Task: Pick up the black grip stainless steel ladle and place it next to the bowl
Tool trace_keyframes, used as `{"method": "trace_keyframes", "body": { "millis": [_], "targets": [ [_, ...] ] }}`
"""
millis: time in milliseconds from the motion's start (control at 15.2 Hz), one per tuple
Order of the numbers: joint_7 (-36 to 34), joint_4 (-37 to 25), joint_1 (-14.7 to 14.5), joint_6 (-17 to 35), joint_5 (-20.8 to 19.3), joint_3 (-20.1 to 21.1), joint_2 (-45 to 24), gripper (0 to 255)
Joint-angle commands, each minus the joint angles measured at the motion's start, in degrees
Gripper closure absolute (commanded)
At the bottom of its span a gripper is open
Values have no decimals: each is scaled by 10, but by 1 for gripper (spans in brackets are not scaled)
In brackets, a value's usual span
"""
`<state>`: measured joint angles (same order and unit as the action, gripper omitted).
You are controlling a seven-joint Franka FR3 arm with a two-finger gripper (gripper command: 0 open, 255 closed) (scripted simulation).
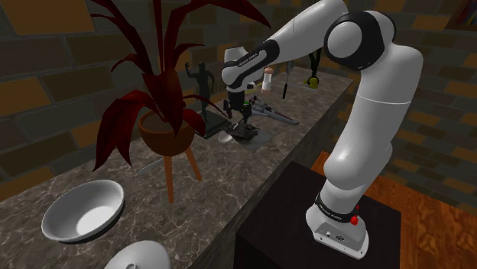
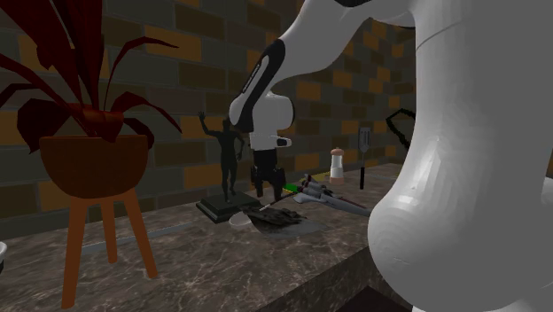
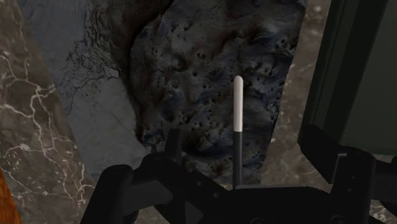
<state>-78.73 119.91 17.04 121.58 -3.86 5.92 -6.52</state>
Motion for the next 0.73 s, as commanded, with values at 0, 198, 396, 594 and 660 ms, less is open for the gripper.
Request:
{"method": "trace_keyframes", "body": {
  "millis": [0,198,396,594,660],
  "targets": [
    [-2,5,0,14,-2,0,-9,0],
    [-3,8,0,18,-2,0,-10,0],
    [-3,8,0,18,-2,0,-10,0],
    [-3,8,0,18,-2,0,-10,0],
    [-3,8,0,18,-2,0,-10,255]
  ]
}}
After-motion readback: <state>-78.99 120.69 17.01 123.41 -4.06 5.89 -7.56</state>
